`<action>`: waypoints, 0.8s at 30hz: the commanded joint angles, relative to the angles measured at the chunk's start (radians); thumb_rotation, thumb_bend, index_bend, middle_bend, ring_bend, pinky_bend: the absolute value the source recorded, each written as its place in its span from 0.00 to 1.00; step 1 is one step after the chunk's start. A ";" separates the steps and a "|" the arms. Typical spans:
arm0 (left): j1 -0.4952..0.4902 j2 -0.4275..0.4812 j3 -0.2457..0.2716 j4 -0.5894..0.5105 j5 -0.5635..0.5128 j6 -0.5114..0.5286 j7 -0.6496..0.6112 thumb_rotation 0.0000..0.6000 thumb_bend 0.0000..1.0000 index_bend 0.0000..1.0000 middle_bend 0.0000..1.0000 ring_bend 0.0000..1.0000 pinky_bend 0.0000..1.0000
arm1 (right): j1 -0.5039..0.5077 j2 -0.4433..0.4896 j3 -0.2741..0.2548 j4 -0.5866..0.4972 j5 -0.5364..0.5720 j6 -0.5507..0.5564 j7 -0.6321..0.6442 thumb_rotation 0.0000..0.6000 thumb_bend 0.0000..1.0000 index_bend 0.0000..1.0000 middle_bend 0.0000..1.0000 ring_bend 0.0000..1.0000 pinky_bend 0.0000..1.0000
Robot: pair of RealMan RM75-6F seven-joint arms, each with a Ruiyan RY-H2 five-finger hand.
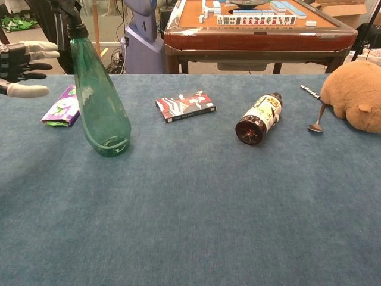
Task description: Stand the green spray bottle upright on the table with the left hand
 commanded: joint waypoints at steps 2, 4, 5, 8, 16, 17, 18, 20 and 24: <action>0.050 0.045 0.001 -0.044 -0.061 0.045 0.162 1.00 0.25 0.00 0.00 0.00 0.00 | 0.003 -0.004 0.000 0.008 0.003 -0.006 0.005 1.00 0.21 0.30 0.23 0.21 0.31; 0.077 0.060 0.000 -0.069 -0.093 0.079 0.255 1.00 0.25 0.01 0.00 0.00 0.00 | 0.005 -0.007 0.000 0.013 0.004 -0.009 0.009 1.00 0.21 0.30 0.23 0.21 0.31; 0.088 0.067 0.001 -0.080 -0.103 0.095 0.293 1.00 0.25 0.02 0.00 0.00 0.00 | 0.005 -0.008 0.000 0.015 0.005 -0.010 0.010 1.00 0.21 0.30 0.23 0.21 0.31; 0.126 0.090 0.003 -0.116 -0.135 0.148 0.415 1.00 0.25 0.04 0.00 0.00 0.00 | 0.008 -0.009 0.000 0.021 0.010 -0.018 0.019 1.00 0.21 0.30 0.23 0.21 0.31; 0.220 0.111 0.030 -0.201 -0.159 0.292 0.691 1.00 0.25 0.06 0.00 0.00 0.00 | 0.021 -0.018 -0.005 0.036 -0.001 -0.037 0.058 1.00 0.24 0.30 0.23 0.21 0.31; 0.230 0.110 0.034 -0.212 -0.155 0.308 0.714 1.00 0.25 0.06 0.00 0.00 0.00 | 0.021 -0.019 -0.005 0.036 -0.004 -0.037 0.064 1.00 0.25 0.30 0.23 0.21 0.31; 0.239 0.110 0.040 -0.223 -0.148 0.322 0.736 1.00 0.25 0.06 0.00 0.00 0.00 | 0.022 -0.020 -0.006 0.037 -0.006 -0.038 0.071 1.00 0.25 0.30 0.23 0.21 0.31; 0.258 0.109 0.054 -0.246 -0.134 0.348 0.787 1.00 0.25 0.06 0.00 0.00 0.00 | 0.024 -0.021 -0.008 0.038 -0.010 -0.039 0.081 1.00 0.25 0.30 0.23 0.21 0.31; 0.294 0.098 0.075 -0.282 -0.114 0.401 0.896 1.00 0.25 0.06 0.00 0.00 0.00 | 0.022 -0.026 -0.009 0.040 -0.008 -0.037 0.083 1.00 0.25 0.30 0.23 0.21 0.31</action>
